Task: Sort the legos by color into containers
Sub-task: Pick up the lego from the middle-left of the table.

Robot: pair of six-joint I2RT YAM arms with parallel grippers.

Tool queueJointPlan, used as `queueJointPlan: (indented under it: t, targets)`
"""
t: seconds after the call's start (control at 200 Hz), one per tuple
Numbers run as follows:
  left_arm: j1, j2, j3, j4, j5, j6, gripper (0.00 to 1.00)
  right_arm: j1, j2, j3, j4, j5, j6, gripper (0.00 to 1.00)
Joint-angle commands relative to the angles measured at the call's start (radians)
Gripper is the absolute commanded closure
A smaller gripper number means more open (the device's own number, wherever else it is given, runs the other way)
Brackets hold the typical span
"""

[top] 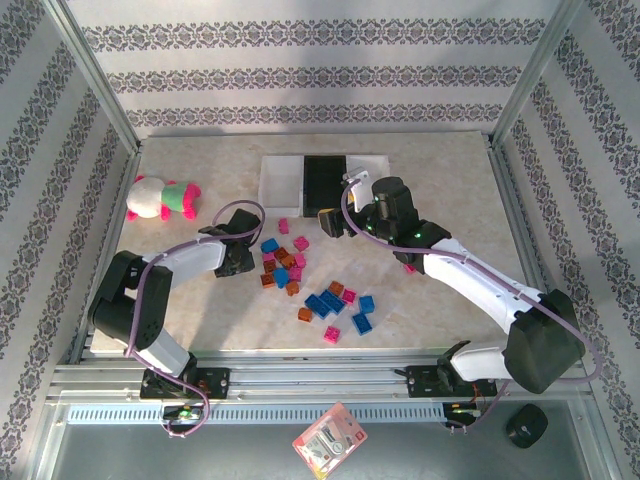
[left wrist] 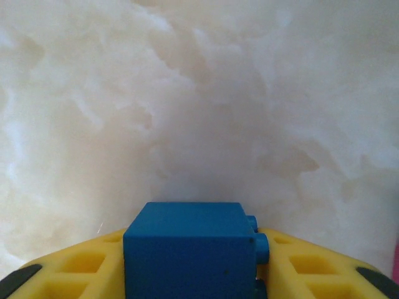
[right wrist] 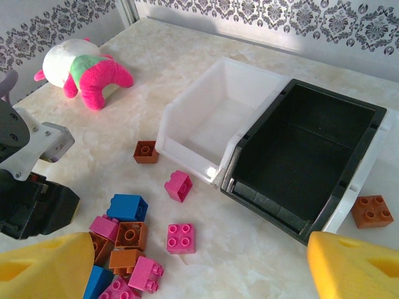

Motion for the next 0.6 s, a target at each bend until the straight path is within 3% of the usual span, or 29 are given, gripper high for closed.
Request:
queueJointPlan:
  t: [0.0,0.265,0.595]
  targets:
    - [0.009,-0.044,0.061,-0.071,-0.005,0.022,0.57,0.007,-0.022,-0.016,0.039,0.005,0.026,0.12]
    - [0.009,-0.003,0.34,-0.106,-0.015,0.127,0.58,0.008,-0.041,-0.019,0.06,-0.012,0.046,0.12]
    - [0.011,0.331,0.82,-0.166,-0.002,0.205,0.57,0.008,-0.069,-0.04,0.032,0.047,0.017,0.12]
